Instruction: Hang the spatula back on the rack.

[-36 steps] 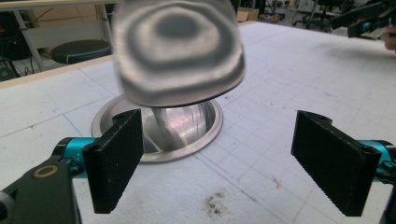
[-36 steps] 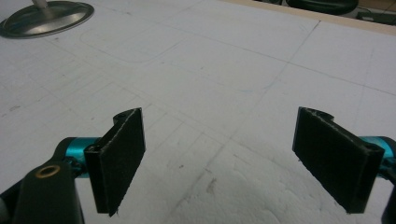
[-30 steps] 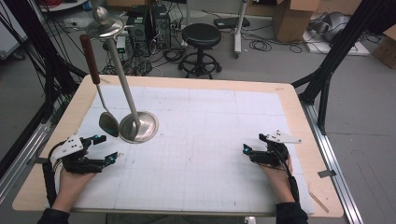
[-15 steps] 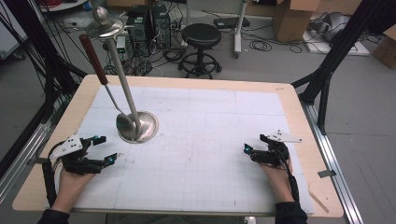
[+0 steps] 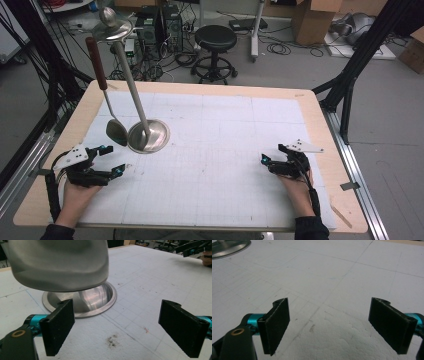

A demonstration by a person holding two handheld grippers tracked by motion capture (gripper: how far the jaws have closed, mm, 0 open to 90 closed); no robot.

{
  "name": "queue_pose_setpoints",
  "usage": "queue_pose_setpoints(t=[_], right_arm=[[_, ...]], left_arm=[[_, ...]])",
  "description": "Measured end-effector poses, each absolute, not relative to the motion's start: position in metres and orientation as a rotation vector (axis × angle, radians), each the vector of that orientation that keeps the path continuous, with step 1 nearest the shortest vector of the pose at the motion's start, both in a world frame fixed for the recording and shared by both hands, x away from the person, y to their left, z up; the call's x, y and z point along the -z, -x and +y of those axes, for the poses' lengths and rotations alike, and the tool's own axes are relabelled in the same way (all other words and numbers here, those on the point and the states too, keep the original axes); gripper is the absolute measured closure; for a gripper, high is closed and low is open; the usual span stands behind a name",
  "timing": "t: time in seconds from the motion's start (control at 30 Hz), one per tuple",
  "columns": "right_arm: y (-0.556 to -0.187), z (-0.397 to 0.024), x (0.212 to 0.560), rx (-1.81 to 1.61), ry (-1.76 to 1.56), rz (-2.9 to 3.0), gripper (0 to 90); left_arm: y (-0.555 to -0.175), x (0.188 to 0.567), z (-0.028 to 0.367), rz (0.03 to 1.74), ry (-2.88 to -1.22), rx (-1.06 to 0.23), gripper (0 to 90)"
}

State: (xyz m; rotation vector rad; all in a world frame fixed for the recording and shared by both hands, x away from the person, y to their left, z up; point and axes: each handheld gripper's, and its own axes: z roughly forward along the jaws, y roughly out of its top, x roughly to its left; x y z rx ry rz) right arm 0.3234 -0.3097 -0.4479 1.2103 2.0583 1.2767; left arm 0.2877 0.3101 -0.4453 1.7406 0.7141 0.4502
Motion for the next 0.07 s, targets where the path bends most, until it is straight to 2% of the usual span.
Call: queue_pose_setpoints(t=[0.07], right_arm=[[-0.3237,-0.3101,0.448,-1.276,-1.206,2.061,16.5]], left_arm=[[-0.2876,0.4454,0.3099,0.717,-1.74,-0.452,14.2]])
